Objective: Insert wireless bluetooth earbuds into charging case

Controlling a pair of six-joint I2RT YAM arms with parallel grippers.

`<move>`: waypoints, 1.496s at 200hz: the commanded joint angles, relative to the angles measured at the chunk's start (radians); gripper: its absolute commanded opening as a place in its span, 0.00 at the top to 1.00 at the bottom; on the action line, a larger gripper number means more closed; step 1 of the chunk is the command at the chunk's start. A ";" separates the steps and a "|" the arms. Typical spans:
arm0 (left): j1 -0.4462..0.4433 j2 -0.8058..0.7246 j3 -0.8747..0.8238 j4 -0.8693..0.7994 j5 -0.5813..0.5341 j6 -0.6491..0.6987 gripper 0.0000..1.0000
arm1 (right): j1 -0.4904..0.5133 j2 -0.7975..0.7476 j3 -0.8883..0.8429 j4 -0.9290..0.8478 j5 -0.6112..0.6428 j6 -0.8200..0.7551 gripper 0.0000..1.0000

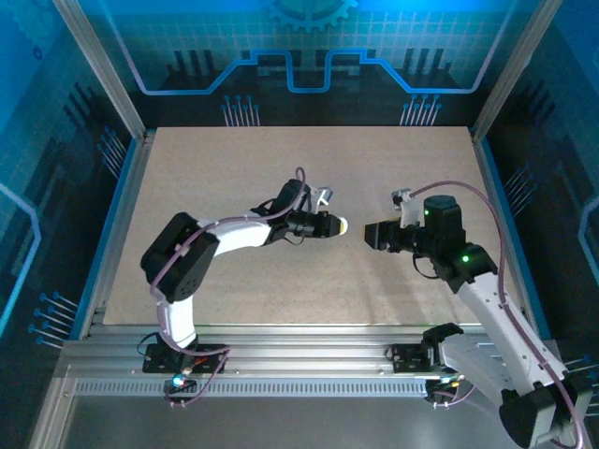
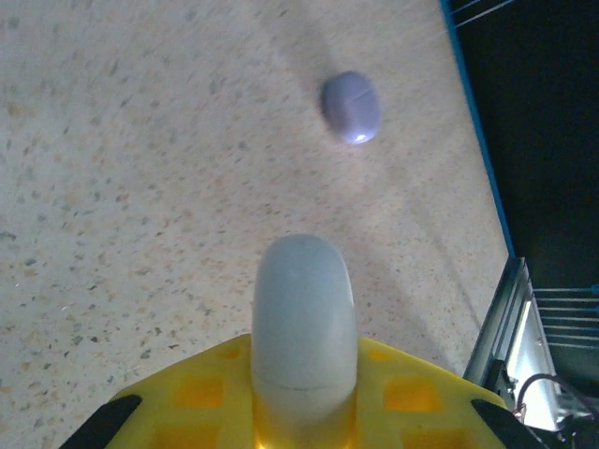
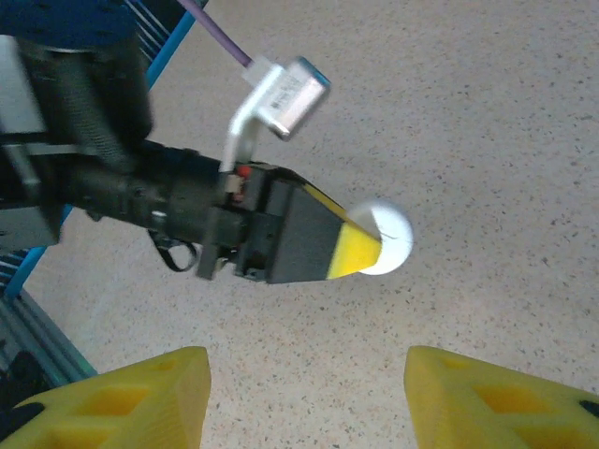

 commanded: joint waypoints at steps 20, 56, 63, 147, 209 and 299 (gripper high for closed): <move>0.036 0.131 0.130 -0.179 0.094 -0.119 0.79 | -0.015 -0.043 -0.048 -0.003 0.035 0.068 0.42; 0.050 0.208 0.203 -0.246 0.102 -0.156 0.77 | -0.013 -0.058 -0.060 -0.006 0.029 0.072 0.42; 0.051 0.216 0.210 -0.257 0.101 -0.155 0.77 | -0.016 -0.063 -0.063 -0.006 0.028 0.073 0.42; 0.062 0.284 0.339 -0.437 0.050 -0.121 0.62 | -0.016 -0.088 -0.076 0.002 0.024 0.076 0.42; 0.067 0.252 0.379 -0.579 -0.047 -0.049 0.44 | -0.016 -0.102 -0.079 -0.009 0.047 0.070 0.42; 0.149 -0.108 0.237 -0.730 -0.403 0.176 0.10 | -0.048 -0.050 -0.109 0.034 0.314 -0.010 0.32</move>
